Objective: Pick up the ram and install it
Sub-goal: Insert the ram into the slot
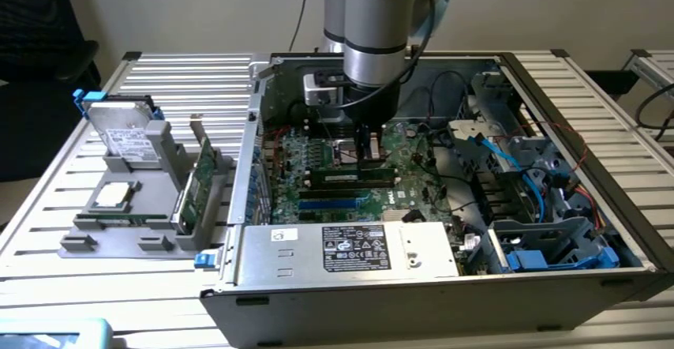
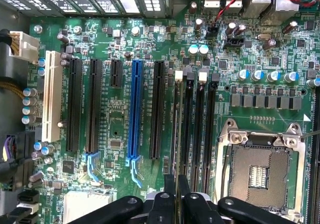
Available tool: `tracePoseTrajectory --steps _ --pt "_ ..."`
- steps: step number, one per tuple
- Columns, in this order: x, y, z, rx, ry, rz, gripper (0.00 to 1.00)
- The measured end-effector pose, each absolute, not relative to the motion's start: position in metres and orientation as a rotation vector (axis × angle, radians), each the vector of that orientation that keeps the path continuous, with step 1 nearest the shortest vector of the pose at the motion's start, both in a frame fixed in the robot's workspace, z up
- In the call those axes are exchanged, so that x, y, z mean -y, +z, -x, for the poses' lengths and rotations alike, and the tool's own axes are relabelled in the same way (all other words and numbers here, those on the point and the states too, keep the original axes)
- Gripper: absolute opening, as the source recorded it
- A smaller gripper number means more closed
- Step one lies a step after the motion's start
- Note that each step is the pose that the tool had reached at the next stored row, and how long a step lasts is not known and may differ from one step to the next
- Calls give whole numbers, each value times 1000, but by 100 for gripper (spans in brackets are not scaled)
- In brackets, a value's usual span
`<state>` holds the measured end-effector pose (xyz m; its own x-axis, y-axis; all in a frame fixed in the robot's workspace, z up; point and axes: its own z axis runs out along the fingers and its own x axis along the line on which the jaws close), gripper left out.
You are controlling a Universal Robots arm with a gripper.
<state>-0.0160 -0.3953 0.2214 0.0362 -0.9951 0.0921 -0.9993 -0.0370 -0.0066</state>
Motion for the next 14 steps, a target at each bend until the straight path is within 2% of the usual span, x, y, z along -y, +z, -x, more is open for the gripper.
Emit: tracePoseTrajectory --steps 3,4,14 --pt "395 221 16 2138 110 -2218 16" --pt "395 221 16 2138 110 -2218 22" --pt "395 242 14 2138 110 -2218 22"
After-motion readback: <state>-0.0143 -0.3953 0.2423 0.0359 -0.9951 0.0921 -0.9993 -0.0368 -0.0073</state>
